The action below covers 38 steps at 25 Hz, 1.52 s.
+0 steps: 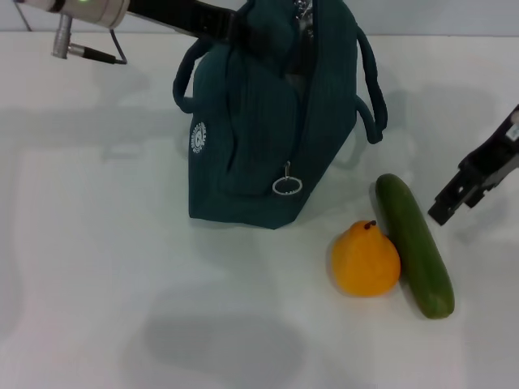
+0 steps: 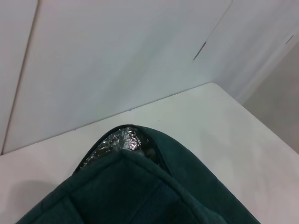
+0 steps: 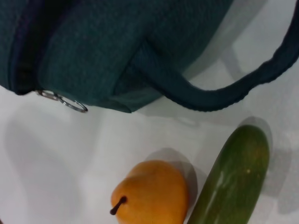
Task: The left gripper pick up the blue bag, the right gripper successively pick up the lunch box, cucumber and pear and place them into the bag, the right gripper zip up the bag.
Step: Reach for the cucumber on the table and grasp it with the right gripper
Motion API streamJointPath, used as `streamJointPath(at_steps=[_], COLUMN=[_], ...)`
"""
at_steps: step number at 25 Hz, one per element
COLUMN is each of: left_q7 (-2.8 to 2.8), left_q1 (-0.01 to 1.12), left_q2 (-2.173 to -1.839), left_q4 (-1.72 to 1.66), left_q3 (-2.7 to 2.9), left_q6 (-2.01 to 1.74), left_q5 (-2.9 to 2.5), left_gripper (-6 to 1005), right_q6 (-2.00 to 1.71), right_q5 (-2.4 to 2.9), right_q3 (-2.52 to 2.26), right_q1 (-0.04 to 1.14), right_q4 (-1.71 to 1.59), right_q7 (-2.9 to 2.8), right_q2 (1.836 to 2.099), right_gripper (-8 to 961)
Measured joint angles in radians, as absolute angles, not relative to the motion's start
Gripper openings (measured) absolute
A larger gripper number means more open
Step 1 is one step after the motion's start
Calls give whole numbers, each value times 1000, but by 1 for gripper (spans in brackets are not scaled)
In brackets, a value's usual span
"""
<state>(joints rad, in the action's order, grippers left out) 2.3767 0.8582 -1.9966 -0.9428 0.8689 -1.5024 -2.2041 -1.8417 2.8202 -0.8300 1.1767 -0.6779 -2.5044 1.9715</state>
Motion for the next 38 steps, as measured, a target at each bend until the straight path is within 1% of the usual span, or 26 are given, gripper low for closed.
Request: streamJointPath(at_steps=[4,7,9,12,17,26,38], left_q7=[2357,2348,2340,2329,2325,2317,2305], left_q1=[866,866,867,864,861,864,863], left_q2=[-1998,-2000,-2002,-2006,-2008,-2011,-2020], left_q4=[-927,-926,-926,-926,-925,-925,-925], left_q3=[870,873,874,873,873,874,874], left_q6=[-1499,-1499,-1499,-1499,-1499,-1499,-1500], left_q5=[-2204,-2204,-2204,-2204,-2204,-2204,-2203], left_gripper=[39,39,39,39,39,39,40], right_q6=[-1813,-1784,-1755,-1716,-1667,-1566,-1511], right_q5=[2834,2845,2849,2850,2858,2846,2743], right_q3=[-832,-847,-859,-864,-886,-933,-978], right_q1=[1181,1180,1179,1180,1182,1188,1200], right_q4=[-672,-665,-647,-626,-617,-560,-491], right_q7=[-2517,-2529,-2538,-2551,-2567,-2571,-2567], right_q2=[2000,2011,2013,2013,2014,2023,2026], right_gripper=[707,708,708,819,874,873,872])
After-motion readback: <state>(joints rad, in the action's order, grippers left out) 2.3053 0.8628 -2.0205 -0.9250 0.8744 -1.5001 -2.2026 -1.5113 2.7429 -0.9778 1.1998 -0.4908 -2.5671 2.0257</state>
